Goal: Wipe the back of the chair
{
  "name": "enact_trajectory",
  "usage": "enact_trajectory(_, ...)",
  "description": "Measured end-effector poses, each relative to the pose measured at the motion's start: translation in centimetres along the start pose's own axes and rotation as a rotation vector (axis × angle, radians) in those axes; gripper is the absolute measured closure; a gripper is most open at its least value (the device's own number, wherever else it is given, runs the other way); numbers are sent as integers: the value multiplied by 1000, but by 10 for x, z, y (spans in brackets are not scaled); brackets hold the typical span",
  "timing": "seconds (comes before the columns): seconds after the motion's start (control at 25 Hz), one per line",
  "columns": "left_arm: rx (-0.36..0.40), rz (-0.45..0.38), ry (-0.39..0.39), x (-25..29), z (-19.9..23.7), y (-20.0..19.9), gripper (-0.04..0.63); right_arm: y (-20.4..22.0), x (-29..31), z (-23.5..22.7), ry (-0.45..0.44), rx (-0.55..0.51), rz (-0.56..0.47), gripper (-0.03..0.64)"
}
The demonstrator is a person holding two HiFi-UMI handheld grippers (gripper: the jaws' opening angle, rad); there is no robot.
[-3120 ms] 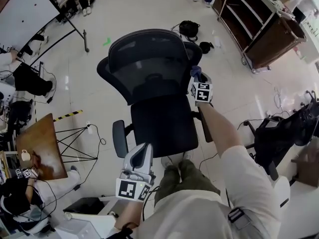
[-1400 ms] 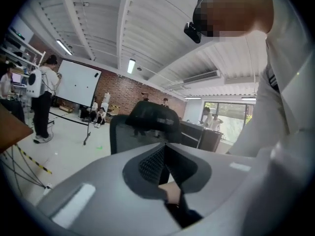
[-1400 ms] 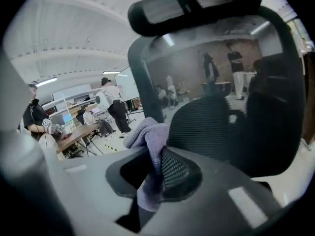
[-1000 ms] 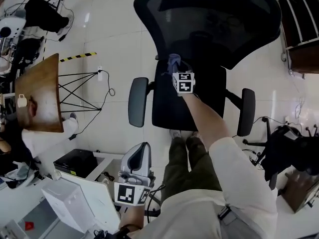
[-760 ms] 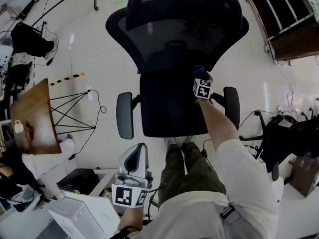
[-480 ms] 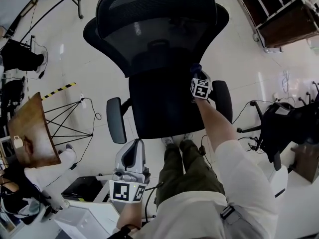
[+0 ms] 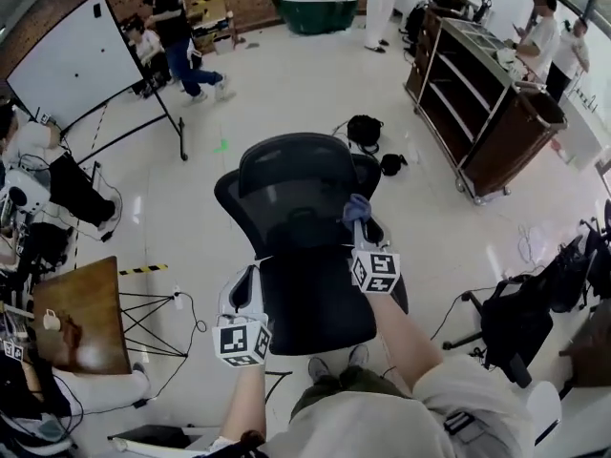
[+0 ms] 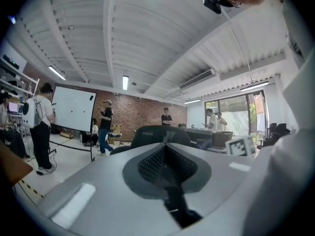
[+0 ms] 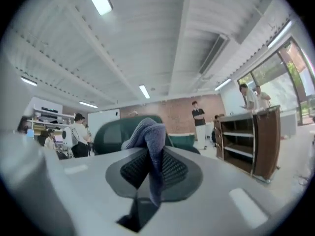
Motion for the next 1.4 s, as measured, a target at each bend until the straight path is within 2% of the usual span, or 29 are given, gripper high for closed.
enact_trajectory(0.08, 25, -21, -28, -19, -17, 9, 523, -56, -74, 15, -55, -37, -170, 569)
enact_trajectory(0.12, 37, -37, -39, -25, -33, 10, 523, -76, -109, 15, -83, -50, -220, 569)
enact_trajectory(0.24, 87, -151, -20, -41, -82, -5, 523, -105, -179, 9, -128, -71, -279, 569)
enact_trajectory(0.32, 108, -187, 1, -51, -102, -11, 523, -113, -207, 8, -120, -93, -299, 569)
enact_trajectory(0.44, 137, -187, 19, -65, -119, -16, 523, -123, -230, 9, -113, -96, -311, 569)
enact_trajectory(0.64, 144, -172, 47, -92, -120, -27, 523, -138, -259, 22, -113, -89, -322, 568)
enact_trajectory(0.96, 167, -157, 41, -141, -117, -26, 523, -134, -310, 36, -108, -44, -310, 568)
enact_trajectory(1.2, 170, -171, 30, -233, -182, -13, 523, -129, -417, 32, -172, -54, -348, 568)
enact_trajectory(1.4, 129, -172, 8, -326, -249, 3, 523, -127, -516, 21, -199, -49, -340, 568)
Point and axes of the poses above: the fingertips, and each gripper's own axes: x forward along the fingers, z to its left, y out of its underside, the point moved 8 cm from there along -x, backward along the fingers, and after that the axes turned 5 degrees about -x, right-handed, at the moved point
